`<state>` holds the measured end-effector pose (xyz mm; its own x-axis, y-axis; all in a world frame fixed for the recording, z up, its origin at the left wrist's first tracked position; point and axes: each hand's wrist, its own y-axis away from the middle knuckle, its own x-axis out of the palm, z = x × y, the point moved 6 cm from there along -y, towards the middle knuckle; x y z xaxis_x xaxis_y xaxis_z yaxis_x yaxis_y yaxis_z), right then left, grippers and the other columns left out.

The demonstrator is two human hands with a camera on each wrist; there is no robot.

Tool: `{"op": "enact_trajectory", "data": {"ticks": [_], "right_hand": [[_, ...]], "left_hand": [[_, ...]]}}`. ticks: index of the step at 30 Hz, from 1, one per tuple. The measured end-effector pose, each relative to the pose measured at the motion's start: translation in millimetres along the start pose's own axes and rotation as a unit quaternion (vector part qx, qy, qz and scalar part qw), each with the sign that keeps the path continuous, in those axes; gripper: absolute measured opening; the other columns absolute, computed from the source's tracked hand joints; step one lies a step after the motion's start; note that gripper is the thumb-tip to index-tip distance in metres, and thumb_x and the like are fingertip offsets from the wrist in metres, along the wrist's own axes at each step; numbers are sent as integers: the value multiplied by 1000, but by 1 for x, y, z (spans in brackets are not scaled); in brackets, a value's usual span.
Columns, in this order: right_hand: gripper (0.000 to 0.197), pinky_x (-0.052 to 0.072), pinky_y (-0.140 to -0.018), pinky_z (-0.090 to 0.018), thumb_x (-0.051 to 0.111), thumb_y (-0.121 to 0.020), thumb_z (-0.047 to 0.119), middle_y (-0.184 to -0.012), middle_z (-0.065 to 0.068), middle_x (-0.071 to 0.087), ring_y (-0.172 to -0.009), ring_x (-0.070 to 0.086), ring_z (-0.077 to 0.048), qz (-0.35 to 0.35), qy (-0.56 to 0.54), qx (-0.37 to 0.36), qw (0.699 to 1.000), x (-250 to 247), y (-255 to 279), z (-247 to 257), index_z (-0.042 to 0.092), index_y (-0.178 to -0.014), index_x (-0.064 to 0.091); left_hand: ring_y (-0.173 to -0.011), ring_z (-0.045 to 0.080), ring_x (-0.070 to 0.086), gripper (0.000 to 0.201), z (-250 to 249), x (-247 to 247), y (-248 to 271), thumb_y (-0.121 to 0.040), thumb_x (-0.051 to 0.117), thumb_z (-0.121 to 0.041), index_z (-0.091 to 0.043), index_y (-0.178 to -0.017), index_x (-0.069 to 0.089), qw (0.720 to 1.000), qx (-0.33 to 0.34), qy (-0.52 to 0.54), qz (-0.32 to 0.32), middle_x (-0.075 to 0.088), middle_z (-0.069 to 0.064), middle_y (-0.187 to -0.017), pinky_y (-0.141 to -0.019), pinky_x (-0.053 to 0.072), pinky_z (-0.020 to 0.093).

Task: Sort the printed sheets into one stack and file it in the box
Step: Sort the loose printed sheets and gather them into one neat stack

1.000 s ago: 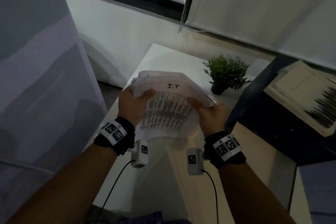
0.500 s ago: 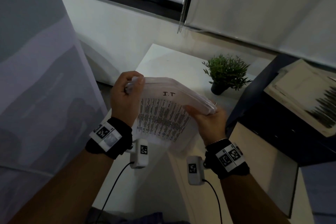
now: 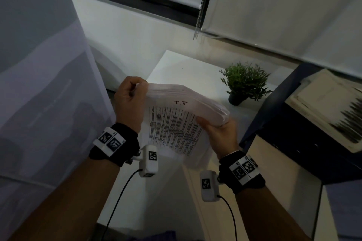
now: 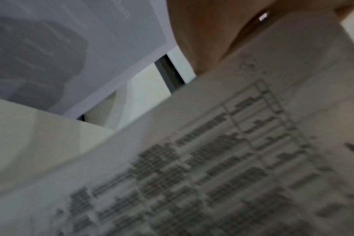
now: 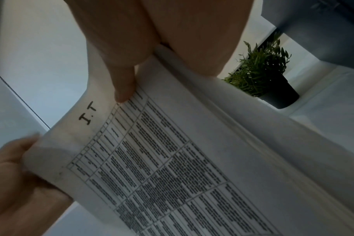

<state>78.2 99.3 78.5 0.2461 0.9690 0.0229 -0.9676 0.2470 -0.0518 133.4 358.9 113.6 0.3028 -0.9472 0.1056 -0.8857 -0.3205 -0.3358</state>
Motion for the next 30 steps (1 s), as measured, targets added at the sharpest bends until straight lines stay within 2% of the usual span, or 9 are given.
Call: {"op": "enact_trajectory", "data": {"ticks": [4, 6, 9, 12, 15, 20, 25, 28, 30], "right_hand": [[30, 60, -86, -38, 78, -80, 3, -102, -5, 77, -96, 73, -20, -11, -1, 21, 1000, -3, -7, -1, 13, -108, 73], [28, 61, -84, -44, 79, -79, 6, -98, -9, 77, -93, 74, -23, -27, 2, 22, 999, -5, -10, 5, 5, -106, 74], [21, 59, -76, -28, 76, -80, 0, -86, 5, 77, -83, 72, -8, -39, -16, -24, 999, -7, -13, 18, 12, -97, 74], [42, 53, -73, -13, 78, -75, -9, -96, 9, 69, -83, 68, 7, -32, -9, -54, 998, -8, -11, 16, 4, -112, 63], [60, 59, -84, -27, 87, -69, 0, -108, 0, 71, -98, 70, -3, -5, 39, -18, 999, -1, -10, -8, 4, -124, 61], [37, 61, -81, -30, 87, -69, 3, -94, 3, 77, -89, 74, -10, -40, 42, 32, 998, -5, -17, -39, 15, -101, 74], [27, 57, -67, -15, 84, -73, 3, -80, 14, 74, -74, 72, 2, -40, 38, 80, 995, -5, -15, -56, 25, -84, 73], [28, 56, -67, -14, 84, -74, 3, -85, 12, 74, -75, 72, 2, -42, 26, 84, 995, -8, -14, -57, 26, -86, 73], [28, 57, -68, -15, 84, -74, 3, -88, 10, 75, -76, 72, 1, -42, 27, 92, 995, -7, -15, -56, 25, -88, 73]], "left_hand": [[-92, 7, 63, 68, 36, 7, 8, -66, 84, -7, -1, -122, 47, 985, -93, 11, 147, 64, -10, -103, -78, 55, 19], [-85, 3, 67, 49, 39, 14, 17, -69, 83, -13, -4, -112, 61, 981, -116, -61, 147, 66, -11, -95, -73, 55, 13], [-75, -18, 61, 36, 24, 14, 18, -76, 81, -18, -16, -104, 59, 994, -65, -76, 37, 61, -17, -88, -62, 47, 2], [-85, -8, 65, 45, 33, 11, 21, -69, 86, -28, -16, -107, 62, 998, -54, -13, 38, 68, -13, -94, -69, 52, 11], [-96, -5, 64, 55, 59, 10, 33, -65, 88, -22, -39, -108, 59, 992, -91, -23, 90, 68, -20, -99, -80, 54, 17], [-103, 1, 65, 62, 86, 7, 45, -67, 86, -13, -16, -121, 57, 982, -162, -31, 92, 67, -9, -110, -83, 57, 22], [-93, 5, 70, 41, 94, 4, 54, -61, 88, -41, -32, -94, 67, 968, -209, -81, 115, 71, -30, -85, -76, 59, 21], [-93, -11, 65, 48, 65, 6, 40, -68, 86, -19, -36, -102, 57, 981, -146, -69, 105, 68, -35, -89, -71, 52, 8], [-91, -13, 64, 52, 50, 8, 30, -70, 84, -8, -24, -111, 56, 989, -111, -45, 90, 69, -20, -97, -73, 53, 10]]}}
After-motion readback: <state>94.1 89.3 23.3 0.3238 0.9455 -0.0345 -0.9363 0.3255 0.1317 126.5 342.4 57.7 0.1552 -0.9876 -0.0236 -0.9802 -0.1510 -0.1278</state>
